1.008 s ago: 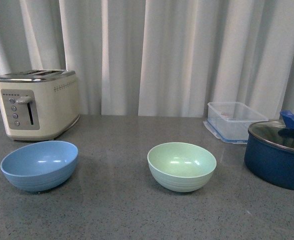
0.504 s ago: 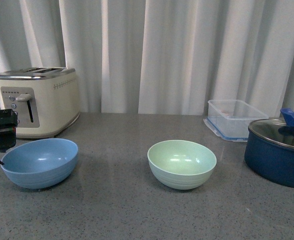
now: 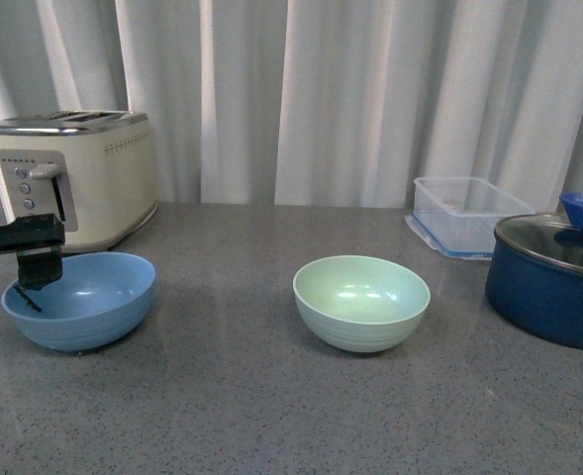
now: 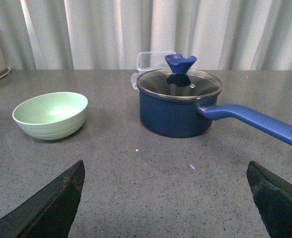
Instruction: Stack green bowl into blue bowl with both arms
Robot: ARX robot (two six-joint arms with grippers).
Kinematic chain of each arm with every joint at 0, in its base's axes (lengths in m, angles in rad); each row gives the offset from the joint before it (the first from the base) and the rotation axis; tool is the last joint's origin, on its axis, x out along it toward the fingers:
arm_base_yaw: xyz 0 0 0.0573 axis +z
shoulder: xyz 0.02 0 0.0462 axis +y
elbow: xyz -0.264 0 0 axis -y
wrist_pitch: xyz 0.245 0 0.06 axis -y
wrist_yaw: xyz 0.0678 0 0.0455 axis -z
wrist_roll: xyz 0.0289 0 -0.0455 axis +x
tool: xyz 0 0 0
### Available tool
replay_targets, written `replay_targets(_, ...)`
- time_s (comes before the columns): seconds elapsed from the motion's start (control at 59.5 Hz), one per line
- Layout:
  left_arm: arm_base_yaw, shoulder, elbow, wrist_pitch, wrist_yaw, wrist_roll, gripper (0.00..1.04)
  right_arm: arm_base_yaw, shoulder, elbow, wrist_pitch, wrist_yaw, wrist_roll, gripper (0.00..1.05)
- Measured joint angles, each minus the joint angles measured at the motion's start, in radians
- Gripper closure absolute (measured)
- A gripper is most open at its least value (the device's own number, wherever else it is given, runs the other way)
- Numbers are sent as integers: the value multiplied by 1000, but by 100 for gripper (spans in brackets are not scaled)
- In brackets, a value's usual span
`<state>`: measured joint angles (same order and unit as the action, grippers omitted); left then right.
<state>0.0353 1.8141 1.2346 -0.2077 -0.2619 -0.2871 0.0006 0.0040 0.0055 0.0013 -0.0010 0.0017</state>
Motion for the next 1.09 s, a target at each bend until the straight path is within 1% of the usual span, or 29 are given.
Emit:
replay_targets(0.47, -24, 71, 37, 5, 3, -11, 7, 0, 0, 0, 0, 0, 0, 10)
replay_targets(0.554, -24, 77, 38, 4, 3, -20, 25, 0, 0, 0, 0, 0, 0, 10)
replay_targets(0.571, -24, 78, 38, 4, 4, -24, 30, 0, 0, 0, 0, 0, 0, 10)
replay_targets(0.605, -24, 78, 38, 3, 5, -26, 34, 0, 0, 0, 0, 0, 0, 10)
replay_targets(0.689, -24, 80, 38, 2, 14, -34, 48, 0, 0, 0, 0, 0, 0, 10)
replay_targets(0.722, -24, 80, 38, 0, 16, -34, 52, 0, 0, 0, 0, 0, 0, 10)
replay_targets(0.806, -24, 80, 38, -2, 20, -40, 66, 0, 0, 0, 0, 0, 0, 10)
replay_targets(0.84, -24, 80, 38, -2, 23, -40, 70, 0, 0, 0, 0, 0, 0, 10)
replay_targets(0.907, -24, 81, 38, -2, 25, -46, 81, 0, 0, 0, 0, 0, 0, 10)
replay_targets(0.941, -24, 81, 38, -3, 32, -50, 88, 0, 0, 0, 0, 0, 0, 10)
replay_targets(0.974, -24, 81, 38, -3, 33, -53, 91, 0, 0, 0, 0, 0, 0, 10)
replay_targets(1.025, -26, 80, 40, -4, 37, -65, 99, 0, 0, 0, 0, 0, 0, 10)
replay_targets(1.058, -27, 79, 43, -4, 42, -71, 101, 0, 0, 0, 0, 0, 0, 10)
replay_targets(1.092, -29, 76, 43, -3, 45, -71, 101, 0, 0, 0, 0, 0, 0, 10)
